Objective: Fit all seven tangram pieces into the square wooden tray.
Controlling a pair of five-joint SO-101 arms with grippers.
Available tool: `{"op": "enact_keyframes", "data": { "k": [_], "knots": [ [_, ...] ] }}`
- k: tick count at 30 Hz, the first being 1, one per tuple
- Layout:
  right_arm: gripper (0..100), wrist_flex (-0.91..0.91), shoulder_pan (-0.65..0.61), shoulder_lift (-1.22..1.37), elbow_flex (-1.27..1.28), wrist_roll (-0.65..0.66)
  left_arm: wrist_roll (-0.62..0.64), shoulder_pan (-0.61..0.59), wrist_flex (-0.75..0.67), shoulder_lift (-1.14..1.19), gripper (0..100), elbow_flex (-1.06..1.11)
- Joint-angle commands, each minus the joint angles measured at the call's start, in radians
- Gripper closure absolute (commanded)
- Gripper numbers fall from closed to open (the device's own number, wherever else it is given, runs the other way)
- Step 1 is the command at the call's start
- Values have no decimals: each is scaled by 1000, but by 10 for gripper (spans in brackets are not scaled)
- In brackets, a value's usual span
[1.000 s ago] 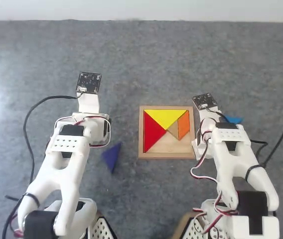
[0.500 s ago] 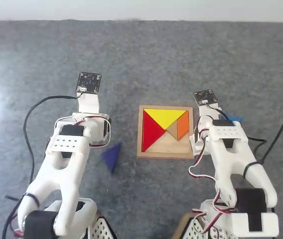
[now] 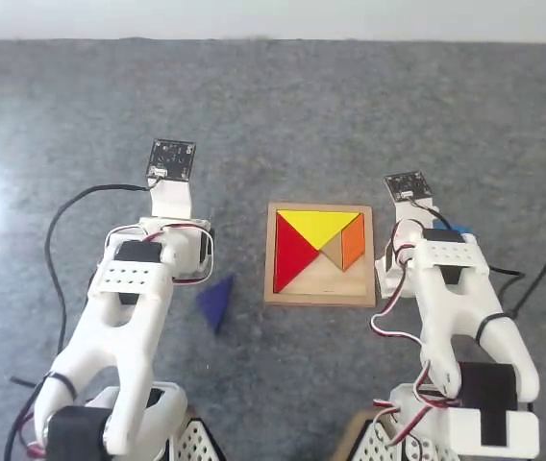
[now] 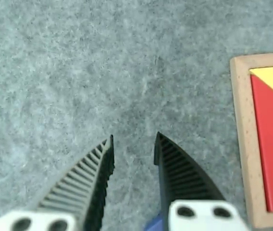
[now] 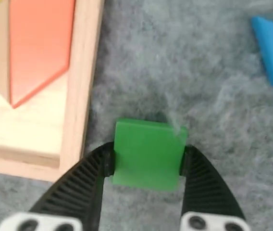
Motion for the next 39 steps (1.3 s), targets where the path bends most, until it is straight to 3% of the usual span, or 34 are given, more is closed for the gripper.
{"op": "enact_keyframes", "data": {
  "k": [1,8,14,26,39],
  "knots": [
    [868,47,16,-94,-46,15,11,-2,-23,-34,870,-7],
    [868,131,16,-275,-44,18,11,0,-23,-34,870,-7],
    [872,117,-50,-358,-68,100,9,-6,-48,-34,870,5],
    [870,62,-446,-68,-261,201,3,-57,-98,-40,870,28],
    [870,13,-558,116,-259,218,3,-35,-92,-40,870,25]
  ]
}}
